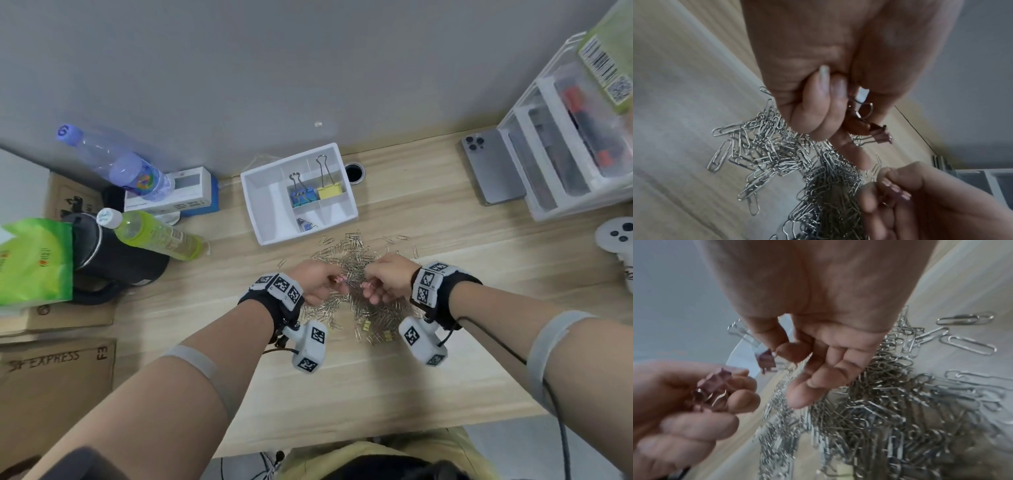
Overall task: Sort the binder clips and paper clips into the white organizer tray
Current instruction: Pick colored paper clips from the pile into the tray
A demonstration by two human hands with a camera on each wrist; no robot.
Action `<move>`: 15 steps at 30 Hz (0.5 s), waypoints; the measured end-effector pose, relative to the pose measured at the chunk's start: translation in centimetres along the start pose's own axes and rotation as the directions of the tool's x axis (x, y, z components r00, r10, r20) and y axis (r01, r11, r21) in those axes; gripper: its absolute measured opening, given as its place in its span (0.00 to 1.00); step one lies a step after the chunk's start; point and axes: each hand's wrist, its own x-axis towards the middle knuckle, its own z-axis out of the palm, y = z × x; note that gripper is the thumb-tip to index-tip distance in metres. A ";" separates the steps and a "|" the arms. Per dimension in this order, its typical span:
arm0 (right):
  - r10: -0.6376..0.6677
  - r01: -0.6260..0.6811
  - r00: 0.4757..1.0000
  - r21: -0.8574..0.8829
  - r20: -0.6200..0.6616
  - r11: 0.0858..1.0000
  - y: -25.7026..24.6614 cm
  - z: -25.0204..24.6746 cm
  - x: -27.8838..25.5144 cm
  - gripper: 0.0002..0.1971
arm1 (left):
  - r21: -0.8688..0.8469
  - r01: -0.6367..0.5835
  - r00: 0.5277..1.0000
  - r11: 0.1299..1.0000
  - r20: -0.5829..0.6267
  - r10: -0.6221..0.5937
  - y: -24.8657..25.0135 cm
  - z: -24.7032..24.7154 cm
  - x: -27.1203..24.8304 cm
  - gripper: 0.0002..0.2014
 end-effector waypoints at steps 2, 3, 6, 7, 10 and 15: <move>0.017 -0.017 1.000 0.010 0.024 1.000 -0.7 0.2 -0.2 0.06 | 0.088 -0.036 0.999 0.995 -0.034 0.039 0.3 0.2 -0.2 0.10; 0.030 -0.031 0.999 0.033 0.036 0.999 -1.1 0.4 -0.2 0.05 | 0.138 -0.052 0.997 0.989 -0.057 0.061 0.4 0.3 -0.4 0.12; 0.055 -0.061 0.998 0.161 0.044 0.985 -1.8 0.9 -0.1 0.09 | 0.226 -0.117 0.980 0.967 -0.128 0.149 0.8 0.7 -0.9 0.11; 0.054 -0.062 0.998 0.203 0.042 0.977 -2.1 1.2 -0.1 0.12 | 0.237 -0.151 0.971 0.960 -0.145 0.189 1.0 0.9 -1.0 0.08; 0.072 -0.077 0.997 0.246 0.028 0.966 -3.0 2.1 -0.2 0.15 | 0.252 -0.210 0.953 0.945 -0.161 0.255 1.6 1.4 -1.5 0.04; 0.113 -0.098 0.993 0.276 -0.042 0.956 -3.6 2.5 0.4 0.20 | 0.112 -0.214 0.963 0.970 -0.142 0.229 2.9 1.3 -2.3 0.10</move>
